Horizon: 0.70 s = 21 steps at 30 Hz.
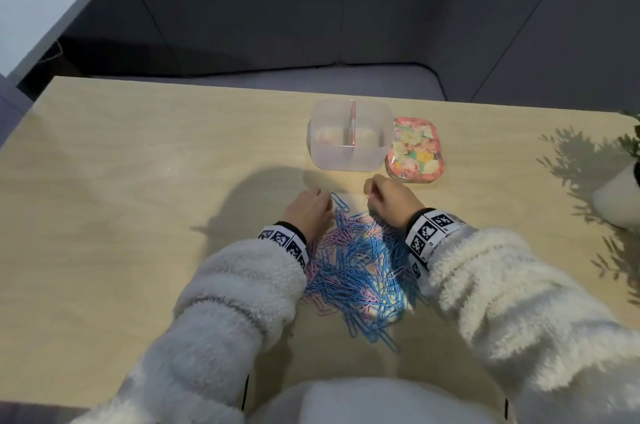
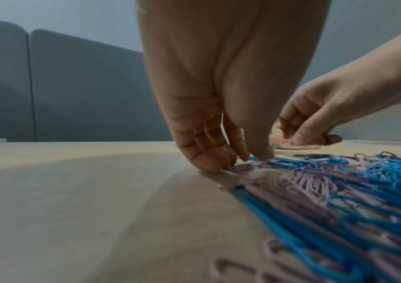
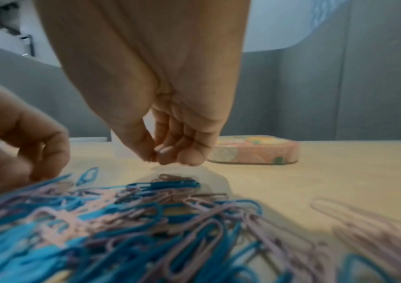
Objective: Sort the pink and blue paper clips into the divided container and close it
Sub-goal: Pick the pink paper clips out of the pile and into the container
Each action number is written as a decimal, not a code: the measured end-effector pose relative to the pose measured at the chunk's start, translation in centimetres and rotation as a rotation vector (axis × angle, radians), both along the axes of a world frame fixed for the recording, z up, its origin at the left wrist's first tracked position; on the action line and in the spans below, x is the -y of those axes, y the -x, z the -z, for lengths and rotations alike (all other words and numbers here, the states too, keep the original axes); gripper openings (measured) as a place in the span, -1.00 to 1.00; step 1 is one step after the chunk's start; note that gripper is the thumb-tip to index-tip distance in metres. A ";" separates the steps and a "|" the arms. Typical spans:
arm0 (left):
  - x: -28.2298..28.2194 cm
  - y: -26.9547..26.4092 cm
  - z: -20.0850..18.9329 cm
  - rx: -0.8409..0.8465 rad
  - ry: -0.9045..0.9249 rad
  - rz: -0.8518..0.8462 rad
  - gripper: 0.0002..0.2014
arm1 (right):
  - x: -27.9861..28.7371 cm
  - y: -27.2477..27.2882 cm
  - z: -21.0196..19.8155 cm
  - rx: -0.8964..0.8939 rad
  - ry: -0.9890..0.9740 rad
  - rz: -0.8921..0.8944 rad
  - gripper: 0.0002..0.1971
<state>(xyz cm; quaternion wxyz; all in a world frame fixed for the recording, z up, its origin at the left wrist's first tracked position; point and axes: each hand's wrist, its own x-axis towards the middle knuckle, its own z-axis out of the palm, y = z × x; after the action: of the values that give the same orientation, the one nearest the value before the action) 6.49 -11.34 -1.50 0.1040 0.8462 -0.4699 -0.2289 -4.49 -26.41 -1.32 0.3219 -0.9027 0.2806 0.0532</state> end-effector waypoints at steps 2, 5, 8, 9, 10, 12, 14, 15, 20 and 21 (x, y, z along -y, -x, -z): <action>0.0 -0.1 0.0 -0.007 0.001 0.000 -0.84 | -0.2 0.2 -0.3 0.109 -0.105 0.066 -0.82; -0.2 -0.1 -0.2 -0.022 0.006 -0.021 -0.87 | -1.7 -0.4 -0.6 0.147 -0.233 0.173 -0.83; -0.8 -0.3 -0.4 -0.113 0.085 -0.144 -0.89 | -3.6 -1.4 -0.7 0.061 -0.282 0.201 -0.82; -1.1 -0.6 -0.4 -0.152 0.116 -0.189 -0.90 | -4.1 -1.7 -0.6 0.010 -0.230 0.165 -0.80; -1.3 -0.8 -0.3 -0.189 0.130 -0.224 -0.86 | -4.7 -1.9 -0.5 -0.045 -0.156 0.119 -0.77; -1.6 -1.2 -0.3 -0.262 0.115 -0.260 -0.77 | -5.7 -2.1 -0.4 -0.129 -0.029 0.050 -0.74; -1.6 -1.4 -0.3 -0.302 0.092 -0.259 -0.78 | -5.8 -2.3 -0.1 -0.128 -0.008 0.056 -0.78; -1.6 -1.4 -0.3 -0.298 0.085 -0.236 -0.79 | -5.7 -2.2 -0.1 -0.103 -0.030 0.081 -0.78; -1.2 -0.8 0.0 -0.184 0.126 -0.056 -0.84 | -3.6 -0.3 -0.4 0.055 -0.294 0.290 -0.80; -1.0 -0.7 -0.1 -0.161 0.128 -0.017 -0.83 | -2.6 0.6 -0.5 0.047 -0.309 0.311 -0.79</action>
<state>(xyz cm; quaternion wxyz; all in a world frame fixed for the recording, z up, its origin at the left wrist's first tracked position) 7.16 -10.38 -1.35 0.1971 0.8206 -0.4665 -0.2648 -5.06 -23.79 -0.86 0.4672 -0.7895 0.3972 0.0241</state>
